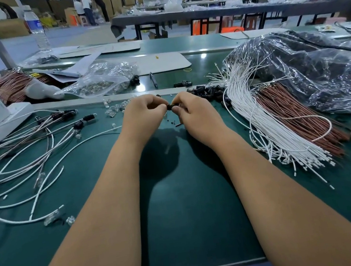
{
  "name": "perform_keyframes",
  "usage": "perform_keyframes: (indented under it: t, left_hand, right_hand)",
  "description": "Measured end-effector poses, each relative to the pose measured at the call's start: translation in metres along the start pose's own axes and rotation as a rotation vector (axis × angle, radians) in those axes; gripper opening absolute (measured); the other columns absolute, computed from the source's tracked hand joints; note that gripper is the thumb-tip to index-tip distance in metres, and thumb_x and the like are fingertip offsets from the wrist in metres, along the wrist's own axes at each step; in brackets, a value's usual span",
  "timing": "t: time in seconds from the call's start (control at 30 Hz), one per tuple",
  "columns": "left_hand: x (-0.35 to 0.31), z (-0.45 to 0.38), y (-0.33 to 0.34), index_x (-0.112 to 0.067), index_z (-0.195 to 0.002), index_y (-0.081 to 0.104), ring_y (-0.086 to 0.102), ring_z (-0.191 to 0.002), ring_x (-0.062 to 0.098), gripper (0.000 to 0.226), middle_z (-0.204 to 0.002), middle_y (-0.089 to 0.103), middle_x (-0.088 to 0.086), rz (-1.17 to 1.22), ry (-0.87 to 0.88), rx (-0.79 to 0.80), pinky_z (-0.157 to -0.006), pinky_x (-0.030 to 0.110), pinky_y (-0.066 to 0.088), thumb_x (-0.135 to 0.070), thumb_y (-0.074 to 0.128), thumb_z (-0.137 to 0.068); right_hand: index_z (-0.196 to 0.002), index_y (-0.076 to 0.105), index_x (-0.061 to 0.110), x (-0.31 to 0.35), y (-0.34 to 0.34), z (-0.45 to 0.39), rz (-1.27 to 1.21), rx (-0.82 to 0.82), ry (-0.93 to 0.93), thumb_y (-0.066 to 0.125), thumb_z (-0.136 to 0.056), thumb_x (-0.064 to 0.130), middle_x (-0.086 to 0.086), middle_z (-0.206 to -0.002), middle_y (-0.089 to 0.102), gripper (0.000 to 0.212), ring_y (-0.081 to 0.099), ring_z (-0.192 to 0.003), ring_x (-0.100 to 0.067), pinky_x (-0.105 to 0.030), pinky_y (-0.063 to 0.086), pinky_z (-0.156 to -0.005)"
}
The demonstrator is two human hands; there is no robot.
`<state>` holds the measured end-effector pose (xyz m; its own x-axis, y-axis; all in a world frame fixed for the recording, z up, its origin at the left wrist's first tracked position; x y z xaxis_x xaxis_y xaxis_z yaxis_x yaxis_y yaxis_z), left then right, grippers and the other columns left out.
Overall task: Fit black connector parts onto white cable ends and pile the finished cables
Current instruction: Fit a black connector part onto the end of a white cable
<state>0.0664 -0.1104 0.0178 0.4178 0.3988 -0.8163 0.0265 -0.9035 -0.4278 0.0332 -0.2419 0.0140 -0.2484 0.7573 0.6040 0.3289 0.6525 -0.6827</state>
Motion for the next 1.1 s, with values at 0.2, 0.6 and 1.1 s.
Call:
perform_keyframes:
  t: [0.2, 0.6, 1.1]
  left_hand:
    - [0.005, -0.003, -0.002, -0.013, -0.09, 0.072, 0.06, -0.07, 0.009, 0.005, -0.077, 0.069, 0.001, 0.091, -0.018, -0.002, -0.07, 0.02, 0.048, -0.012, 0.068, -0.088]
    - [0.014, -0.007, -0.008, -0.017, -0.085, 0.069, 0.056, -0.066, 0.007, 0.008, -0.073, 0.067, -0.005, 0.118, -0.066, -0.061, -0.059, 0.009, 0.043, -0.018, 0.064, -0.092]
    - [0.015, -0.003, -0.001, -0.028, -0.078, 0.067, 0.057, -0.071, 0.008, 0.017, -0.074, 0.067, -0.006, 0.157, -0.1, 0.068, -0.071, 0.019, 0.046, -0.016, 0.065, -0.091]
  right_hand:
    - [-0.102, 0.054, 0.023, -0.002, -0.003, 0.001, -0.085, -0.055, 0.029, 0.057, -0.092, 0.015, 0.002, -0.074, 0.066, 0.013, 0.064, -0.07, -0.02, -0.046, 0.053, -0.073]
    - [-0.092, 0.065, 0.021, 0.005, -0.019, 0.005, 0.132, -0.289, -0.097, 0.064, -0.088, 0.019, 0.007, -0.079, 0.069, 0.004, 0.061, -0.074, -0.018, -0.027, 0.04, -0.059]
    - [-0.086, 0.058, 0.022, -0.006, -0.018, 0.0, -0.203, -0.261, 0.052, 0.054, -0.094, 0.011, 0.009, -0.076, 0.066, 0.014, 0.063, -0.069, -0.016, -0.044, 0.055, -0.071]
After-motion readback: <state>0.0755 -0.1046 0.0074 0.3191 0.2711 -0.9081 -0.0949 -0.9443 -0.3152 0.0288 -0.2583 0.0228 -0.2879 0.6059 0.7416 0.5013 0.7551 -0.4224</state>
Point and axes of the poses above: each hand's wrist, its own z-axis away from the middle knuckle, its own y-axis out of the palm, x = y × z, the point moved 5 cm from there along -z, towards the middle knuckle
